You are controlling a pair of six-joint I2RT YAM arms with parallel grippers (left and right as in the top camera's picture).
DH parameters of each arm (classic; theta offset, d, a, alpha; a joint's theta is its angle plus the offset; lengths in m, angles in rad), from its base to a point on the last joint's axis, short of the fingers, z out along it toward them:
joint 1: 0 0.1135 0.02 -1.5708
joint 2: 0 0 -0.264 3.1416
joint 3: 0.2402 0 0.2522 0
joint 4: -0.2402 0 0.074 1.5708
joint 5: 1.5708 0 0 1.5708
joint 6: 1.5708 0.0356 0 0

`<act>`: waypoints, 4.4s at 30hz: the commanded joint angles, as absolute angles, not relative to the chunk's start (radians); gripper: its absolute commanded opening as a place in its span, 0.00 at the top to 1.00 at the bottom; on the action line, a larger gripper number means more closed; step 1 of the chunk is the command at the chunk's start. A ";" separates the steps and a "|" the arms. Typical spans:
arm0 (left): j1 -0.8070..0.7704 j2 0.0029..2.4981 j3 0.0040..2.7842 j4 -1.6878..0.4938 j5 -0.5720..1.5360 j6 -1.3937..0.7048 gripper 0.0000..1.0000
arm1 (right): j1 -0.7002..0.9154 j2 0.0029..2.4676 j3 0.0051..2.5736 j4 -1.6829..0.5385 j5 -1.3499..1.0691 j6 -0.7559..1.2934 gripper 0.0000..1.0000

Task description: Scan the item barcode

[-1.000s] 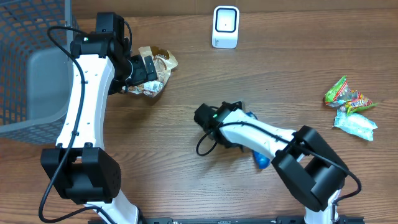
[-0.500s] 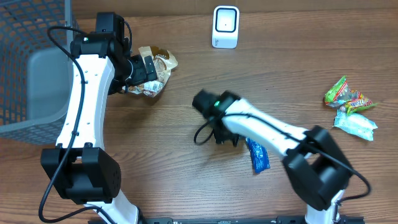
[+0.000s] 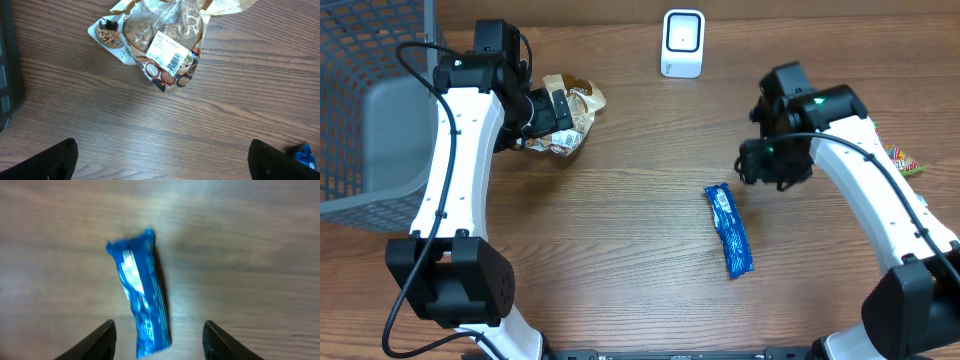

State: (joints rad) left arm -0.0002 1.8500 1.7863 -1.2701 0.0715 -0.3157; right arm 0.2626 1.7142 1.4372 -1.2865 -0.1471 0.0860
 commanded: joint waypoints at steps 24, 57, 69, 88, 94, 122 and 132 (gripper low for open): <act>-0.008 1.859 1.783 -1.271 0.078 -0.322 0.00 | 0.258 1.707 0.889 -1.005 -0.395 0.031 0.53; -0.008 1.859 1.783 -1.271 0.078 -0.322 0.00 | 0.443 1.604 1.431 -1.199 -0.078 0.025 0.96; -0.008 1.859 1.783 -1.271 0.078 -0.322 0.00 | 0.443 1.604 1.578 -1.185 -0.047 -0.008 0.96; -0.008 1.859 1.783 -1.271 0.078 -0.322 0.00 | 0.443 1.671 1.577 -0.899 0.269 -0.007 0.96; -0.008 1.859 1.783 -1.271 0.078 -0.322 0.00 | 0.455 1.805 1.577 -0.965 0.239 0.065 0.96; -0.008 1.859 1.783 -1.270 0.078 -0.322 0.00 | 0.528 1.959 1.572 -1.045 -0.027 0.064 0.96; -0.008 1.859 1.783 -1.270 0.078 -0.322 0.00 | 0.513 1.961 1.571 -1.082 -0.084 0.064 0.96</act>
